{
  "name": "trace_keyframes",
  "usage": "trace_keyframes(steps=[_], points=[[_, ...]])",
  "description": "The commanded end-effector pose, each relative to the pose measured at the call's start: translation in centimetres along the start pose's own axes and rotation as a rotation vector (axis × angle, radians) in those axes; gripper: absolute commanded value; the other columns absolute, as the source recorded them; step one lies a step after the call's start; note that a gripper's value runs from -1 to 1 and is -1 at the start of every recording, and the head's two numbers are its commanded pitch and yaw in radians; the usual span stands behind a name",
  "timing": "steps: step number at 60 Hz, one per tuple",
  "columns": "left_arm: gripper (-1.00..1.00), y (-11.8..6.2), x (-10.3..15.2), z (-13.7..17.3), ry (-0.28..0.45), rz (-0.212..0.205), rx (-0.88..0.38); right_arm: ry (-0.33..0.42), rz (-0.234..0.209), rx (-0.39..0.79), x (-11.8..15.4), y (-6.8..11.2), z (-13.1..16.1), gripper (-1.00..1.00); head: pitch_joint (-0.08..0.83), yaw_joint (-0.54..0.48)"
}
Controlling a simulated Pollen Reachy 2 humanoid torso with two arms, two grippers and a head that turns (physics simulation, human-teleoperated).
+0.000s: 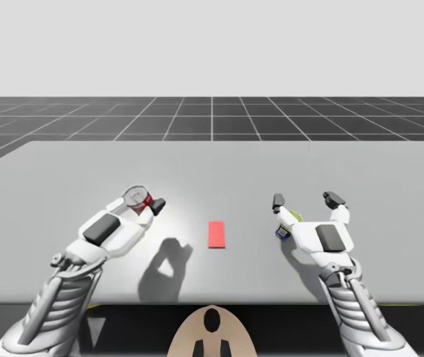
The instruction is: Look at the card. If it is red, pick the object on the left. If it is green, pick the object on the right.
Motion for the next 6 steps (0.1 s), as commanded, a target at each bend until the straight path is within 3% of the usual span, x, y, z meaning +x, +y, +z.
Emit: trace_keyframes(steps=[1, 6], points=[[1.0, 1.5, 7.0, 1.1, -0.165, -0.046, 0.034, 0.011, -0.041, 0.012, -0.5, 0.1, 0.0, -1.0, 0.296, 0.29], [1.0, 2.1, 9.8, 1.7, -0.226, -0.044, 0.05, 0.044, -0.068, 0.026, -0.4, -0.1, 0.1, -1.0, 0.291, 0.29]])
